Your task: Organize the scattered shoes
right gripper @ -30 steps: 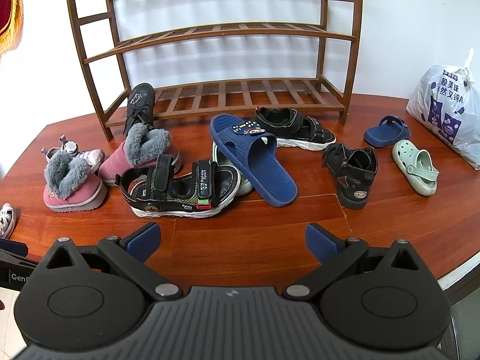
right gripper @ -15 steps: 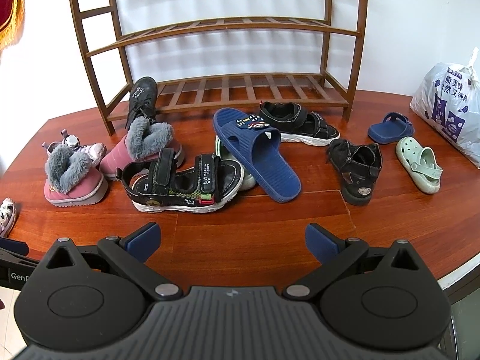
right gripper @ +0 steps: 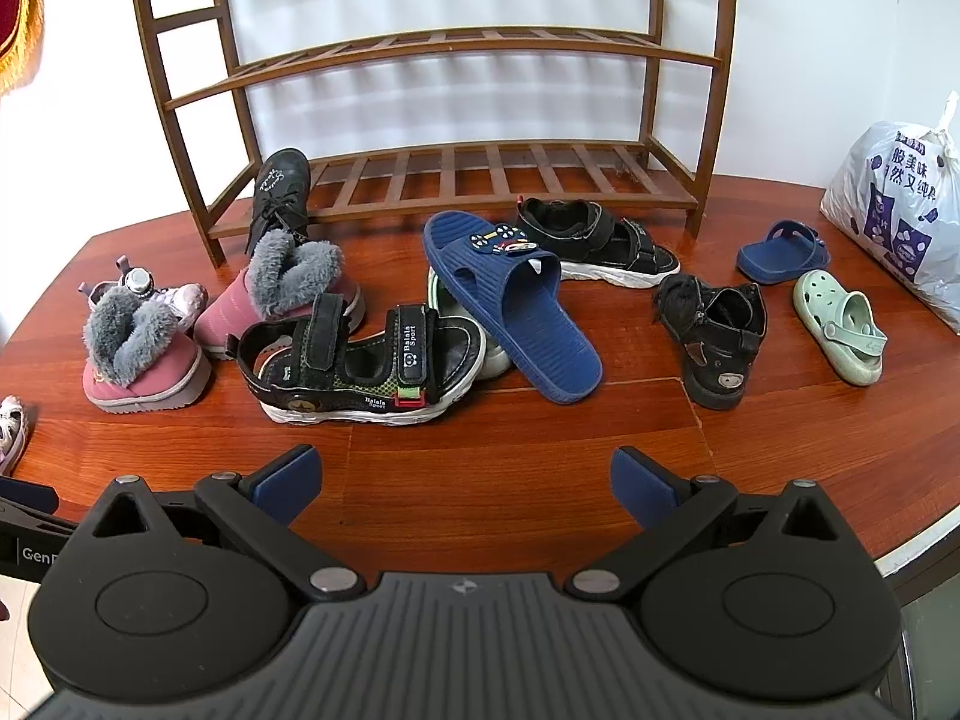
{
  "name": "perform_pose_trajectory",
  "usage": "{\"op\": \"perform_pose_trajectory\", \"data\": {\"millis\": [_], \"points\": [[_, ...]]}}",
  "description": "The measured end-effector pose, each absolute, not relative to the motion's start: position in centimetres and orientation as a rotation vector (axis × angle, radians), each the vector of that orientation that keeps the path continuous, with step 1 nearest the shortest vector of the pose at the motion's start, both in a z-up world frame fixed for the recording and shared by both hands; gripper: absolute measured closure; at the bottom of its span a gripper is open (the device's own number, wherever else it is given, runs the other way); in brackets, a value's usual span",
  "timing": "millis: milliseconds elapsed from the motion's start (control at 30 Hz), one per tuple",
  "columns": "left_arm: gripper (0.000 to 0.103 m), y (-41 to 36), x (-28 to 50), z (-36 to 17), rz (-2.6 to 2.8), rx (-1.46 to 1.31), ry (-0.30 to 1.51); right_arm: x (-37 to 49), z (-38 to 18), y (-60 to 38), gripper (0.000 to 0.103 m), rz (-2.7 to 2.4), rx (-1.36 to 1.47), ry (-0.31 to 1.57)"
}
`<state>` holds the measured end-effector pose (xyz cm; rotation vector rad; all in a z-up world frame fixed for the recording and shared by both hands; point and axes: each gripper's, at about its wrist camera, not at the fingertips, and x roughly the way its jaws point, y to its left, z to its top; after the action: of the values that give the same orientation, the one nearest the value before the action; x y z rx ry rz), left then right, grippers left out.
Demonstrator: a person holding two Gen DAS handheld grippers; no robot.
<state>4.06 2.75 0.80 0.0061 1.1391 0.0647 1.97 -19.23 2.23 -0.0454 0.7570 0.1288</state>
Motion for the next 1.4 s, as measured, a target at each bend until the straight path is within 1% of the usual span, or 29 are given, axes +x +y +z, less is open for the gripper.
{"op": "perform_pose_trajectory", "data": {"millis": [333,533,733,800,933,1100,1267,1400], "points": [[0.0,3.5,4.9,0.4,0.043,0.012,1.124,2.4,1.9,-19.2,0.0,0.13,-0.048,0.77],[0.0,4.1,6.9,0.4,0.004,0.031,1.102,2.6,1.9,-19.5,0.0,0.115,-0.049,0.774],[0.003,4.4,9.2,0.7,-0.064,0.006,1.079,2.8,2.0,-20.5,0.0,0.076,-0.038,0.777],[0.009,4.5,9.9,0.8,-0.086,-0.003,1.071,2.8,2.0,-20.9,0.0,0.058,-0.033,0.777],[0.018,4.4,12.0,0.9,-0.139,-0.018,1.06,2.7,2.1,-21.8,0.0,0.023,-0.023,0.779],[0.039,4.7,14.7,0.5,-0.178,-0.068,1.084,2.7,1.9,-22.9,0.0,-0.019,-0.008,0.777],[0.047,4.2,16.4,0.4,-0.202,-0.086,1.089,2.6,1.8,-24.1,0.0,-0.057,0.007,0.779],[0.048,4.0,17.4,0.1,-0.215,-0.085,1.102,2.6,1.7,-25.0,0.0,-0.084,0.018,0.78]]}}
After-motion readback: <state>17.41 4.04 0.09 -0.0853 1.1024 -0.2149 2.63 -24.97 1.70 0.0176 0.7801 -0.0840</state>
